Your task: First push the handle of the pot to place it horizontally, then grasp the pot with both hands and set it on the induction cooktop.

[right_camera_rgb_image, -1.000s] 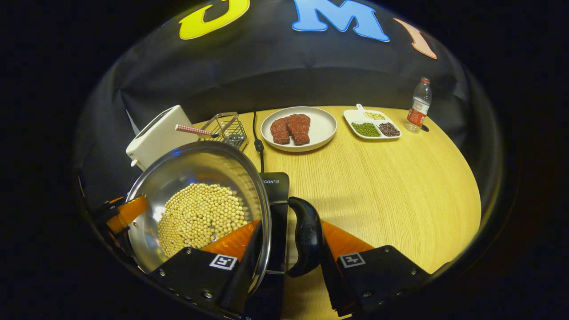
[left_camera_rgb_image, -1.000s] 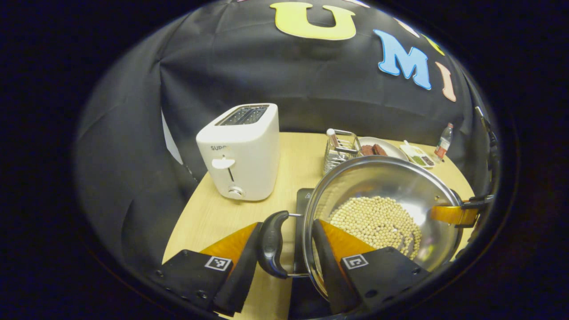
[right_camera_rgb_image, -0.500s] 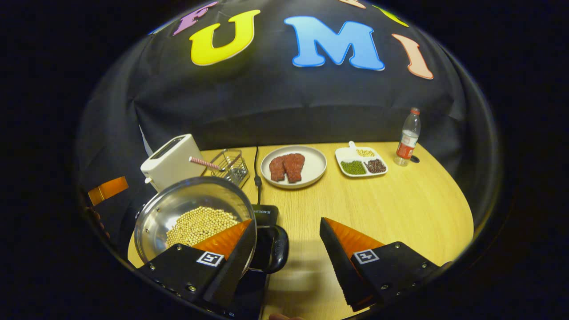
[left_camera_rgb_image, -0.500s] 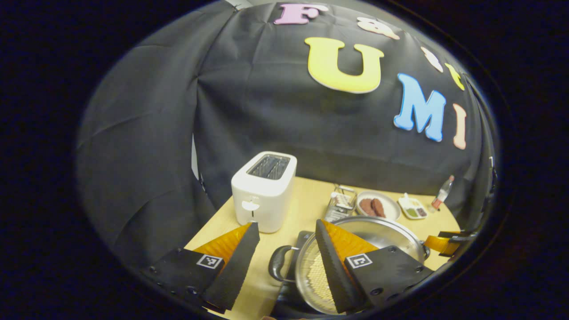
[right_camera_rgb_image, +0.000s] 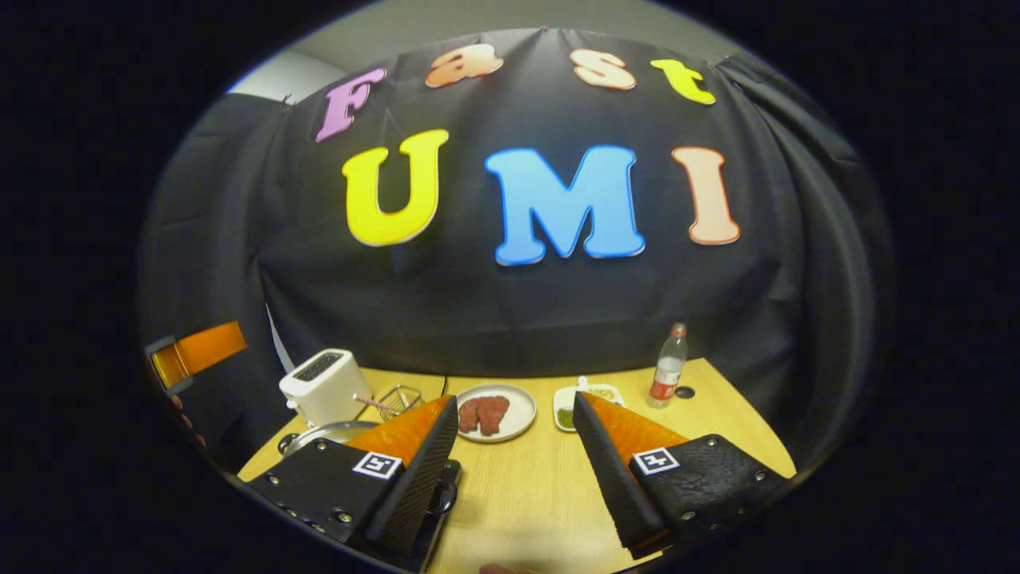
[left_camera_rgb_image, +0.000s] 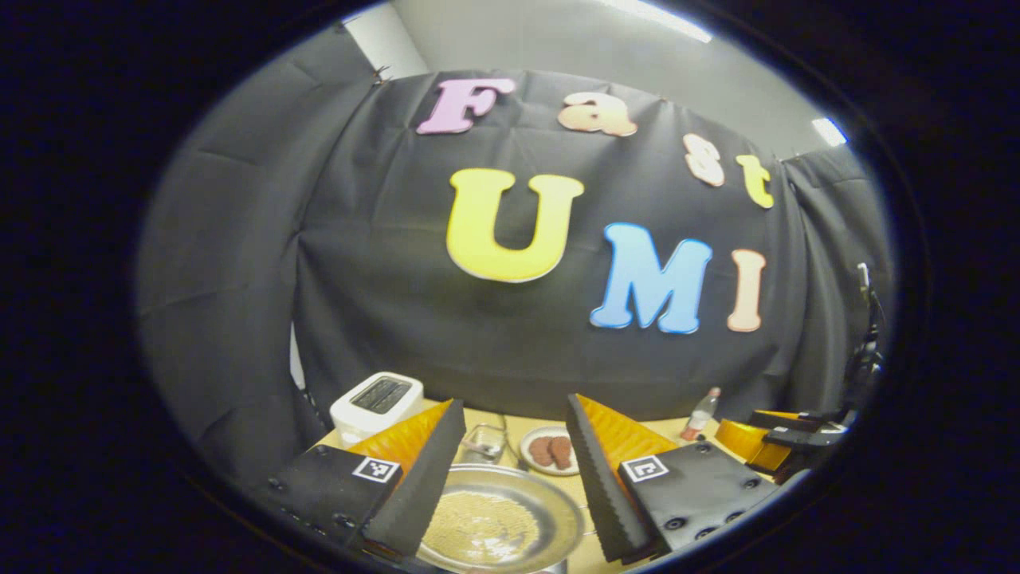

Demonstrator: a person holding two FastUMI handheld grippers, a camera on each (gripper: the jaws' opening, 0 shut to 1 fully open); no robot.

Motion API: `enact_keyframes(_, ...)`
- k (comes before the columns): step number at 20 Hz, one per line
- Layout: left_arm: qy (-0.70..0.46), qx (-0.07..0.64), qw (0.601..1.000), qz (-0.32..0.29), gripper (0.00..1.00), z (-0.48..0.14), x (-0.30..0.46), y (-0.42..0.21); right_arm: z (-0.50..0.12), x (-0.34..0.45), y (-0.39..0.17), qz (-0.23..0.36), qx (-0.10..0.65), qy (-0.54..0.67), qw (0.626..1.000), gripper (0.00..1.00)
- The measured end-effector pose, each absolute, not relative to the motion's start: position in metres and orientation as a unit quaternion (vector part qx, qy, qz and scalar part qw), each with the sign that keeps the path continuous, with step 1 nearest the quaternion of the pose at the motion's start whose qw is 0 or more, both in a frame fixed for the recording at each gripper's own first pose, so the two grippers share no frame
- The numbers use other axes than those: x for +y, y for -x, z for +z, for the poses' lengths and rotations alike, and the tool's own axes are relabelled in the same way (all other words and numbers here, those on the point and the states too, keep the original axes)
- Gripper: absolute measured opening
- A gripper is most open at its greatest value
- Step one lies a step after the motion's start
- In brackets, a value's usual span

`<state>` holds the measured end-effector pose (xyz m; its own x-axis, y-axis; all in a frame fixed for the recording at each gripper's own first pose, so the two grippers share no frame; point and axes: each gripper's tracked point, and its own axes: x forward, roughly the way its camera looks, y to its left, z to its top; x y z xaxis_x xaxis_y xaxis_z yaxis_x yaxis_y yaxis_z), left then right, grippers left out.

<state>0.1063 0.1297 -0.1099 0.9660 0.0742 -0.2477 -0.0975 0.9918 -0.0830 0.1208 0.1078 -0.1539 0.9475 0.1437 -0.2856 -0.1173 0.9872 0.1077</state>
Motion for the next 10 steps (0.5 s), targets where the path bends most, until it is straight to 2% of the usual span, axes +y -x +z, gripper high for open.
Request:
enact_keyframes(4, 0.031, 0.088, 0.995, 0.034, 0.9, -0.066, 0.053, -0.094, -0.092, 0.054, -0.104, 0.068, 0.094, -0.03, 0.993, 0.9)
enact_keyframes(8, 0.052, 0.083, 0.995, 0.034, 0.94, -0.049, -0.008, -0.07, -0.068, 0.003, -0.085, 0.059, 0.075, -0.021, 0.995, 0.91)
enact_keyframes(9, 0.057, 0.085, 0.994, 0.038, 0.9, -0.047, -0.021, -0.065, -0.063, -0.01, -0.083, 0.053, 0.07, -0.013, 0.996, 0.9)
enact_keyframes(10, 0.057, 0.085, 0.994, 0.04, 0.9, -0.045, -0.031, -0.061, -0.059, -0.021, -0.081, 0.049, 0.064, -0.007, 0.997, 0.91)
